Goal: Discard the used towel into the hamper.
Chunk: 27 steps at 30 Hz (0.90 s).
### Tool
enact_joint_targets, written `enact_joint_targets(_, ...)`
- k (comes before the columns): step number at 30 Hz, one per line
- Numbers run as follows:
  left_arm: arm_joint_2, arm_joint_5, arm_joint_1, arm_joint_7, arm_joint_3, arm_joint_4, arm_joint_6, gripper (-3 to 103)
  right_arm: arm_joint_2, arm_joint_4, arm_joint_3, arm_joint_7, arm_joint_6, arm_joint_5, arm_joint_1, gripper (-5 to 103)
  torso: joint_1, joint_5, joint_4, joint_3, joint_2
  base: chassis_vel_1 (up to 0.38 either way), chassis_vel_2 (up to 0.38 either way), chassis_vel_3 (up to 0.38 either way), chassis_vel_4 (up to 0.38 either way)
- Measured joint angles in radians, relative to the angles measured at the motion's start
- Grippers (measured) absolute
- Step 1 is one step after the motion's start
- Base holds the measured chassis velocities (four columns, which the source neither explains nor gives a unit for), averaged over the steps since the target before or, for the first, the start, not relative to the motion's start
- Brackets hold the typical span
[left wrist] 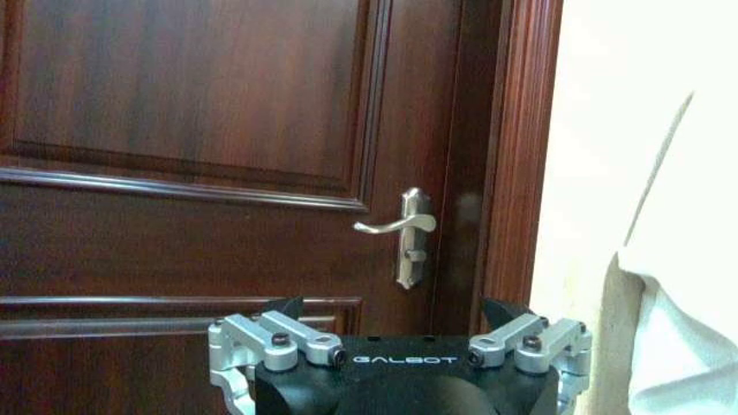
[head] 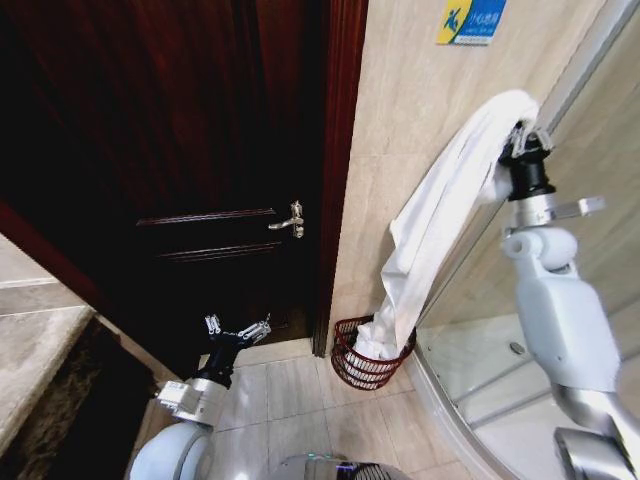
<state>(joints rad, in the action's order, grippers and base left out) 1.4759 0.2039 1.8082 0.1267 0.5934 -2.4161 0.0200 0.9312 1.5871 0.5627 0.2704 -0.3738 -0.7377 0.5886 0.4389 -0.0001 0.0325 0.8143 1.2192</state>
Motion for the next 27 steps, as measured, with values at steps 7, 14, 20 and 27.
enact_joint_targets(7,0.000,0.000,0.000,0.000,0.000,0.000,0.000,100,0.013,-0.013,0.015,0.022,-0.024,0.002,0.057,5,0.000,0.0002,0.0000,0.000,0.000,0.000,0.000,0.000,0.000)
enact_joint_targets(14,0.000,0.000,0.000,0.000,0.000,0.000,0.000,100,0.024,-0.009,0.015,0.030,-0.041,0.006,0.104,5,0.000,0.0003,-0.0001,0.000,0.000,0.000,0.000,0.000,0.000)
enact_joint_targets(20,0.000,0.000,0.000,0.000,0.000,0.000,0.000,100,0.057,0.010,0.012,0.035,-0.056,0.028,0.168,5,0.000,0.0003,0.0000,0.000,0.000,0.000,0.000,0.000,0.000)
enact_joint_targets(27,0.000,0.000,0.000,0.000,0.000,0.000,0.000,100,0.089,0.016,0.016,0.046,-0.081,0.052,0.242,5,0.000,0.0000,0.0000,0.000,0.000,0.000,0.000,0.000,0.000)
